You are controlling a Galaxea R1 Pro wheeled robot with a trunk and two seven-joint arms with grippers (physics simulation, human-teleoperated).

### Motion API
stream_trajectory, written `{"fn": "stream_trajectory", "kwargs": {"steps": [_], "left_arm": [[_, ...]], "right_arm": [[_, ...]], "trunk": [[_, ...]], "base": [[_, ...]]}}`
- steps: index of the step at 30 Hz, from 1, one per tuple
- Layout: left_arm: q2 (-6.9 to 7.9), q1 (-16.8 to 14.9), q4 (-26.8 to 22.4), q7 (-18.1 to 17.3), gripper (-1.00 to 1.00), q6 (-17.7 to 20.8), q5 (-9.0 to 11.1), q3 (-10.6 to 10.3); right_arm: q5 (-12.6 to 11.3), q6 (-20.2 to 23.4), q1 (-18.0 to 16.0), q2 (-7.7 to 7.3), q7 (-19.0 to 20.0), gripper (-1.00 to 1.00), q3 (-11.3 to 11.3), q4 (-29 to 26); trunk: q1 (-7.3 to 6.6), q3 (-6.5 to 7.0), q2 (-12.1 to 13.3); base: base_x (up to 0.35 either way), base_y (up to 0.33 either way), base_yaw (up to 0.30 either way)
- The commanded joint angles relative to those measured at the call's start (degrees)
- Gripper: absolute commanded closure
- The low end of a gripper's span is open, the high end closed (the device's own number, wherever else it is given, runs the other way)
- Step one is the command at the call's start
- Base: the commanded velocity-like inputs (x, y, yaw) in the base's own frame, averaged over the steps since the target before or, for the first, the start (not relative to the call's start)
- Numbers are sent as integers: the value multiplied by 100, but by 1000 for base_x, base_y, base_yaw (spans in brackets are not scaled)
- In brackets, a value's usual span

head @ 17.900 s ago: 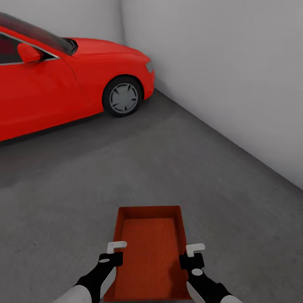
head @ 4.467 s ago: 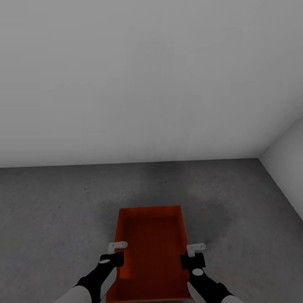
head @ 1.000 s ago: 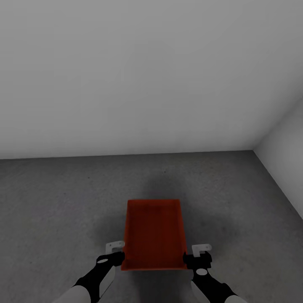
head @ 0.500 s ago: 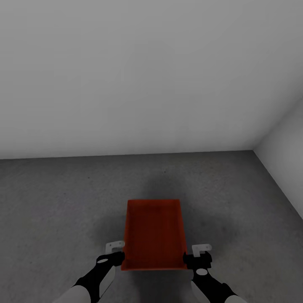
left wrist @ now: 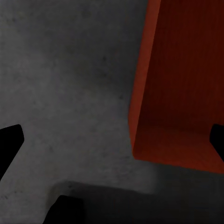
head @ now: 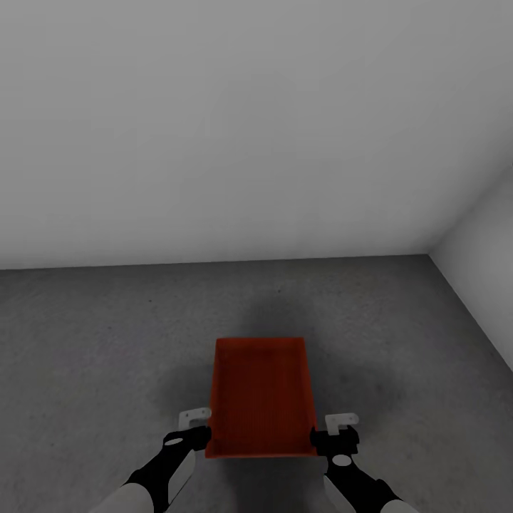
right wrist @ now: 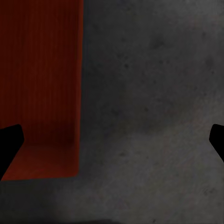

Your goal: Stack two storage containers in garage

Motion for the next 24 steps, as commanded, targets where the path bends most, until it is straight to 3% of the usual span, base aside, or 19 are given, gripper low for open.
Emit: {"fn": "stream_trajectory", "kwargs": {"steps": [1,24], "left_arm": [[0,0,-13,23,-100,28,51,-11],[0,4,-17,0,-100,24,51,-5]], "right_arm": [[-61,-33,-5,-2,-26,-100,44,4],[-60,-33,-5,3,-29,-100,44,4]], "trunk": [[0,-3,-2],[0,-3,-2]], "base": [[0,0,0],[0,0,0]]}}
